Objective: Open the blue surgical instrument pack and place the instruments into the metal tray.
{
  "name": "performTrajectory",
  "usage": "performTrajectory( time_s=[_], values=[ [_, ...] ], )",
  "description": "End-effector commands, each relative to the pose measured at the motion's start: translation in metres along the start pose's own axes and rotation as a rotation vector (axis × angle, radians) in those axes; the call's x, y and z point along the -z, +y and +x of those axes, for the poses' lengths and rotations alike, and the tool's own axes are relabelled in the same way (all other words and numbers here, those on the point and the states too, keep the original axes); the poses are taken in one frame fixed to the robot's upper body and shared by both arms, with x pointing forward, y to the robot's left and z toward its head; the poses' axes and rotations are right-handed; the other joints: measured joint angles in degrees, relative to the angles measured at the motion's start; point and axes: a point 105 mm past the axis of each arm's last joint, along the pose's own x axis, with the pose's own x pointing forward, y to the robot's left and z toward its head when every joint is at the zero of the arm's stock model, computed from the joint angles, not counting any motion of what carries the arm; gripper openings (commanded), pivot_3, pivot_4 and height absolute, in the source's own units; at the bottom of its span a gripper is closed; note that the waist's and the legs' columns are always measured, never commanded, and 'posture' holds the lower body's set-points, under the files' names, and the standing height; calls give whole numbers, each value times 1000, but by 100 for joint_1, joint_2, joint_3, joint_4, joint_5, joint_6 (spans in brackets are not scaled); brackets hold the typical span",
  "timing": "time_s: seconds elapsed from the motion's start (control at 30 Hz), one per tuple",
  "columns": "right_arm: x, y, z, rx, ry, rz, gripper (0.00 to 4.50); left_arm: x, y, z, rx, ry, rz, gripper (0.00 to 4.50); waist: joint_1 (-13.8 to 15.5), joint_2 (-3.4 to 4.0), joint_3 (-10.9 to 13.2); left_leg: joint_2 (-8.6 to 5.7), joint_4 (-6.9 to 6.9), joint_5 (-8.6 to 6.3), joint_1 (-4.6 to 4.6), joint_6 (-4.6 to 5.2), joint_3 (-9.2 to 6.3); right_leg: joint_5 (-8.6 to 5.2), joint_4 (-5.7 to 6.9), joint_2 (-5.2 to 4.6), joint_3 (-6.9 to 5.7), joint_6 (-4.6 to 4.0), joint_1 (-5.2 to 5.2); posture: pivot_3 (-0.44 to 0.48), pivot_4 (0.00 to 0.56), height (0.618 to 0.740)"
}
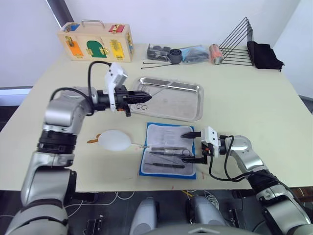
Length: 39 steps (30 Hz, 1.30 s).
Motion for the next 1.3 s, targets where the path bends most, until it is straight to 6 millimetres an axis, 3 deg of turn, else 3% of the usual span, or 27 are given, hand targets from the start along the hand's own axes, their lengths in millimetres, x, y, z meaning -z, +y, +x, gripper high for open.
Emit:
performTrajectory(
  time_s=[0.03,0.13,0.3,0.63,1.0,1.3],
  values=[
    [49,21,-10,-15,150,158,4500,-2,10,6,-169,29,53,60,4,0,0,0,0,0,1,0,-2,0,0,-1,-1,0,1,0,150,740],
    [49,21,-10,-12,147,156,4500,1,7,14,-198,31,55,60,3,0,0,-1,0,0,0,0,-3,0,0,-2,-1,0,1,0,150,740],
    [47,21,-9,-11,135,156,4500,-2,26,28,-408,-37,-29,60,19,-1,-6,-1,1,0,1,-1,-7,1,0,-11,-6,1,5,0,150,740],
    [48,21,-11,-7,137,156,4500,25,42,43,-639,20,-119,60,18,-2,-7,-2,2,0,-2,-2,-19,3,0,-18,-16,2,5,0,150,740],
    [48,20,-12,-6,141,153,4500,36,53,70,-708,79,-168,60,31,-3,-8,-9,3,0,-6,-3,-29,3,-2,-22,-30,2,8,0,150,740],
    [48,21,-12,-4,142,155,4500,39,59,79,-727,93,-182,60,29,-3,-8,-11,3,1,-7,-3,-33,3,-2,-22,-35,2,9,0,150,740]
  ],
)
